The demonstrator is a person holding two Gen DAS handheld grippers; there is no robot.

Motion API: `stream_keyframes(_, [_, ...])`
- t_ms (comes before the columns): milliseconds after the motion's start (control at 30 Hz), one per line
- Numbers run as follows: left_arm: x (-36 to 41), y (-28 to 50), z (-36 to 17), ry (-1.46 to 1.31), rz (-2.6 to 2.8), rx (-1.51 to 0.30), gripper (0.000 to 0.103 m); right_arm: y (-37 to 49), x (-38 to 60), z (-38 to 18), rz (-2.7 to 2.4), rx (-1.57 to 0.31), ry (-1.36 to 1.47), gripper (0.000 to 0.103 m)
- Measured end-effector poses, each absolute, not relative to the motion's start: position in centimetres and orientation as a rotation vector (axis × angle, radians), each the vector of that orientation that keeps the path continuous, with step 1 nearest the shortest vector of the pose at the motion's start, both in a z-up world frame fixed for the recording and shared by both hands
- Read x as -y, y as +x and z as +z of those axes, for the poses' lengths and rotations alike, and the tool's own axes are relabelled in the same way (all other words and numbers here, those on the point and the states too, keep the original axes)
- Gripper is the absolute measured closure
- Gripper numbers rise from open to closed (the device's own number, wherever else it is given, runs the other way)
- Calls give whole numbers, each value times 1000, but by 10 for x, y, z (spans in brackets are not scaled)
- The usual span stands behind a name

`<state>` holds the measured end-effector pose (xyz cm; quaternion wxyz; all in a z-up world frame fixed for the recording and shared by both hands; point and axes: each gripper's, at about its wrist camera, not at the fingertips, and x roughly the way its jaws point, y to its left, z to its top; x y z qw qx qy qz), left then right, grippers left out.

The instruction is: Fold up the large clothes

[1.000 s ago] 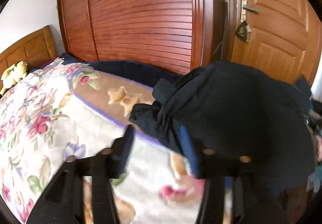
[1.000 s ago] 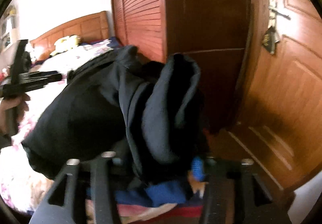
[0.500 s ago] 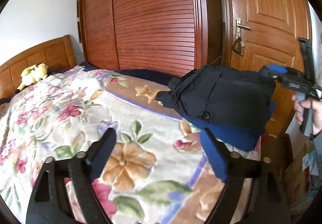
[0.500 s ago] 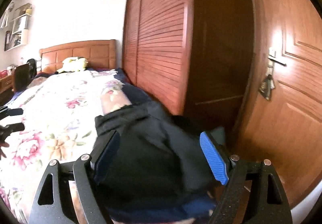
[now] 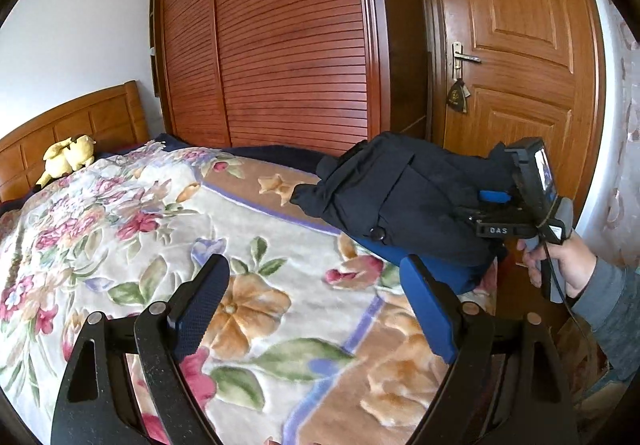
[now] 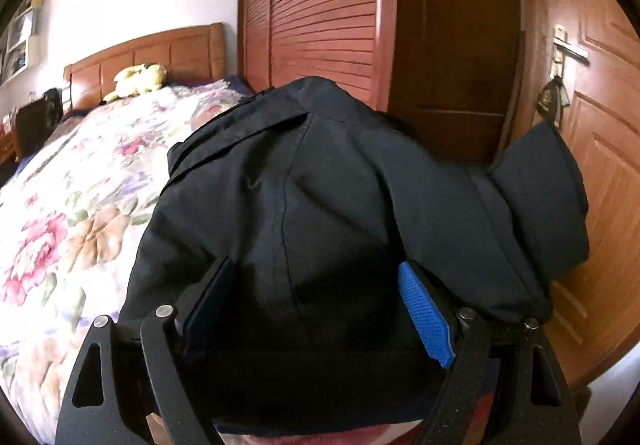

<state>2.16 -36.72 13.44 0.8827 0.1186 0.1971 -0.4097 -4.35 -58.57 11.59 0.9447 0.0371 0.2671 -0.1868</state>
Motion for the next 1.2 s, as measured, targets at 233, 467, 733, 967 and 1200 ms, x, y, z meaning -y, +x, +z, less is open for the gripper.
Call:
stream_keyframes(233, [346,3,134,249,-830,-401,15,-47,565,138,-446,-497,77,18])
stream_keyframes(467, [311,-13,128,226,-759,-384,15,-55,501,160,-383,-463,10,11])
stream_keyframes(733, [248,-17,117,188,-626,-401,15,-64,417,147,-242,-404,-3,9])
stream_keyframes(967, [173,-17,101,165,-423,-434,15,-50,334,120,-43,-399,6,9])
stream_keyframes(1200, [104,-11,88,137,-247,-430,15,-29,269,109,109,-382,0,9])
